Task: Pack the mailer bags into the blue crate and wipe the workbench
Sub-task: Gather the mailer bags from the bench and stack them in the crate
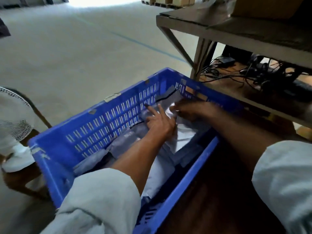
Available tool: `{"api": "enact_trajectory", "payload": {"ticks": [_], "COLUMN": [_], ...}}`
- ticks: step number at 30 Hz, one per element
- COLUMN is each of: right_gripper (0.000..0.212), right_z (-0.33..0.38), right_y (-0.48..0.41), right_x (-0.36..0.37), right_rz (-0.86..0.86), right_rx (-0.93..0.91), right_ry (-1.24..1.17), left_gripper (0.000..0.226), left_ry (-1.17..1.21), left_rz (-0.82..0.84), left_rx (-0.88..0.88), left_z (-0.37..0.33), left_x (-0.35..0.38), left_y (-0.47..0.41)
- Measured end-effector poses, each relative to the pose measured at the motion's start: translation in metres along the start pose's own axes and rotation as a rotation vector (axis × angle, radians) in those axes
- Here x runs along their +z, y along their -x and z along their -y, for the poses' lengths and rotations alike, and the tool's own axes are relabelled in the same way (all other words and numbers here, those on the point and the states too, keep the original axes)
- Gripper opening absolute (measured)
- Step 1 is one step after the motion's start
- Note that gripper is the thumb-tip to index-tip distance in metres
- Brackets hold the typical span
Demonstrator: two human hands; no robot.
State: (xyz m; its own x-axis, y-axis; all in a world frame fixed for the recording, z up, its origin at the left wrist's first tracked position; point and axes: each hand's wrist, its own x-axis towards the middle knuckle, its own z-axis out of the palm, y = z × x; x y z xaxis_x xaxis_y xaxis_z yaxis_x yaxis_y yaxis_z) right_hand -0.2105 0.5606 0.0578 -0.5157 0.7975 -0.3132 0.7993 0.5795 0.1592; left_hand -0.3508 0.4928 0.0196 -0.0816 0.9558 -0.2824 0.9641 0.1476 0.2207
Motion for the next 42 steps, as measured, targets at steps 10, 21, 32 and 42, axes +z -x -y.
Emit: {"api": "enact_trajectory", "payload": {"ticks": [10, 21, 32, 42], "right_gripper": [0.054, 0.034, 0.029, 0.06], "right_z": [-0.004, 0.001, 0.015, 0.063], "right_y": [-0.009, 0.191, 0.462, 0.522], "right_x": [0.008, -0.038, 0.166, 0.282], "right_rz": [0.411, -0.819, -0.636, -0.224], "right_rx": [0.137, 0.28, 1.016, 1.157], "right_ry": [-0.143, -0.544, -0.776, -0.498], "left_gripper": [0.095, 0.059, 0.055, 0.063], "left_ry": [-0.014, 0.031, 0.025, -0.271], "left_rz": [0.044, -0.368, -0.001, 0.161], "left_rx": [0.02, 0.464, 0.92, 0.976], "left_z": [0.007, -0.063, -0.2, -0.228], "left_x": [0.01, -0.072, 0.097, 0.21], "left_y": [0.022, 0.133, 0.272, 0.294]}}
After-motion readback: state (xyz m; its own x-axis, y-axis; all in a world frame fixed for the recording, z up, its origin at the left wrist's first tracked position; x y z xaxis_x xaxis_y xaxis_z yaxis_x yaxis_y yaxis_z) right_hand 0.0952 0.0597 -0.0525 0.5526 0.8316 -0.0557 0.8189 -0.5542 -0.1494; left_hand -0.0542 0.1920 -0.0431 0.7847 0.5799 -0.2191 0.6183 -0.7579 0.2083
